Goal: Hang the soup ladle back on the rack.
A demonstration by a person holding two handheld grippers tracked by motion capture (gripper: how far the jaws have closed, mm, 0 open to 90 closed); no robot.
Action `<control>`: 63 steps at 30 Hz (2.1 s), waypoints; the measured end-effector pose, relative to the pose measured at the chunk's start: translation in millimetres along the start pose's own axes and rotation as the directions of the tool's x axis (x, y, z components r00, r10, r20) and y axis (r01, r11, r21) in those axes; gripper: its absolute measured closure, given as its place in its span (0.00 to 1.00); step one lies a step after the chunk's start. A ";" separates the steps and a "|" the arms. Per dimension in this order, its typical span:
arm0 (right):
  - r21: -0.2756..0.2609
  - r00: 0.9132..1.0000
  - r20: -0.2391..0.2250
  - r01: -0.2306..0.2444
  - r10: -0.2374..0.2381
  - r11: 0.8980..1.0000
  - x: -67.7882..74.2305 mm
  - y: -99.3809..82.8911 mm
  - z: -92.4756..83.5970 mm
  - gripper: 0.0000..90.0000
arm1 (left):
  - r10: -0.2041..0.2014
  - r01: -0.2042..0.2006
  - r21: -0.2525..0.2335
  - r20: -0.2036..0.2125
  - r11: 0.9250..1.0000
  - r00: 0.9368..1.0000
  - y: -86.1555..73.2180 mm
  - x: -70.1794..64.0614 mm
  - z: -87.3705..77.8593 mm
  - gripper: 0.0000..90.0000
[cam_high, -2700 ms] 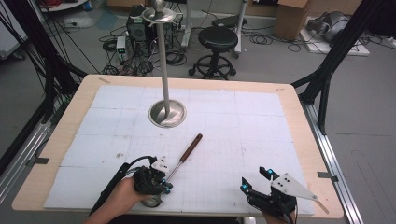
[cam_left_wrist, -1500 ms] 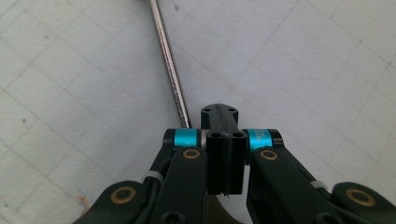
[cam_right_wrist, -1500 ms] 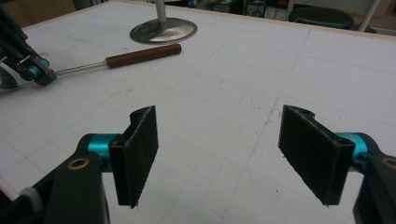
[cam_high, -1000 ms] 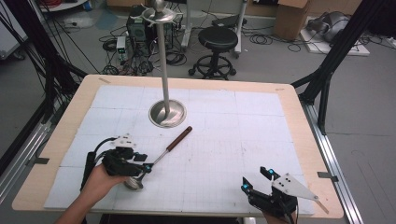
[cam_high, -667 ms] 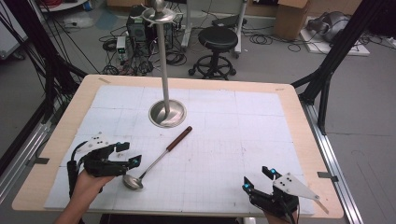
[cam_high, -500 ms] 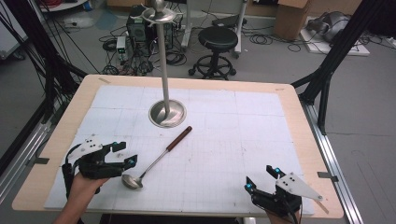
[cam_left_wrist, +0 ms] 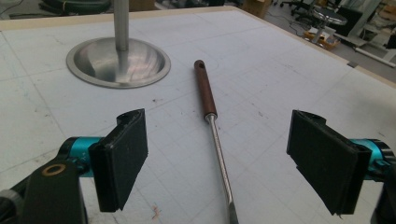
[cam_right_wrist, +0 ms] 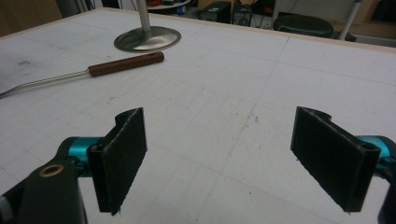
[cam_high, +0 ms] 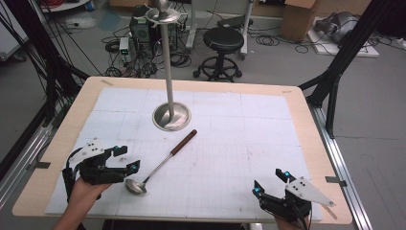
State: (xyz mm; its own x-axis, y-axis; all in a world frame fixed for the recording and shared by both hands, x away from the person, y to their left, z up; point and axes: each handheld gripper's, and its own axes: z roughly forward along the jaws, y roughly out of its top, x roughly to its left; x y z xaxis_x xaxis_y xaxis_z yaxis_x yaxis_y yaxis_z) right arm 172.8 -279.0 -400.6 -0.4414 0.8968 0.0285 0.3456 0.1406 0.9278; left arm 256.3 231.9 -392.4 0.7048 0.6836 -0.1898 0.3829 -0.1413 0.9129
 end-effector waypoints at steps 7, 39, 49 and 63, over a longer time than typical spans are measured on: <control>-0.001 1.000 -0.002 0.004 -0.004 1.000 1.7 1.5 1.7 0.19 | 0.007 -0.007 0.063 -0.006 0.998 1.000 9.7 1.4 7.8 0.22; 0.013 1.000 -0.005 0.020 -0.020 1.000 4.7 1.2 2.9 0.20 | 0.072 -0.096 0.583 0.063 0.807 0.995 9.4 -10.4 97.6 0.71; 0.012 1.000 0.002 0.010 -0.010 1.000 4.6 1.3 2.7 0.20 | 0.076 -0.079 0.631 0.031 0.772 0.997 9.8 -13.7 102.8 0.85; 0.007 1.000 0.002 0.014 -0.014 1.000 5.3 1.8 2.1 0.20 | 0.054 -0.012 0.671 -0.042 0.741 0.998 14.7 -16.6 109.8 0.93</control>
State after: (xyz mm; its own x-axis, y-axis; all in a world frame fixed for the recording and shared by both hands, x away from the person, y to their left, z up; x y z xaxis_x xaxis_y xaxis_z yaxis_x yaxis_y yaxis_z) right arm 172.8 -273.1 -399.5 -0.4443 0.8957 0.0151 0.3450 0.1556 0.9256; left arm 315.8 139.8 -415.6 0.6987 0.7044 -0.1251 0.6763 -0.5933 0.4366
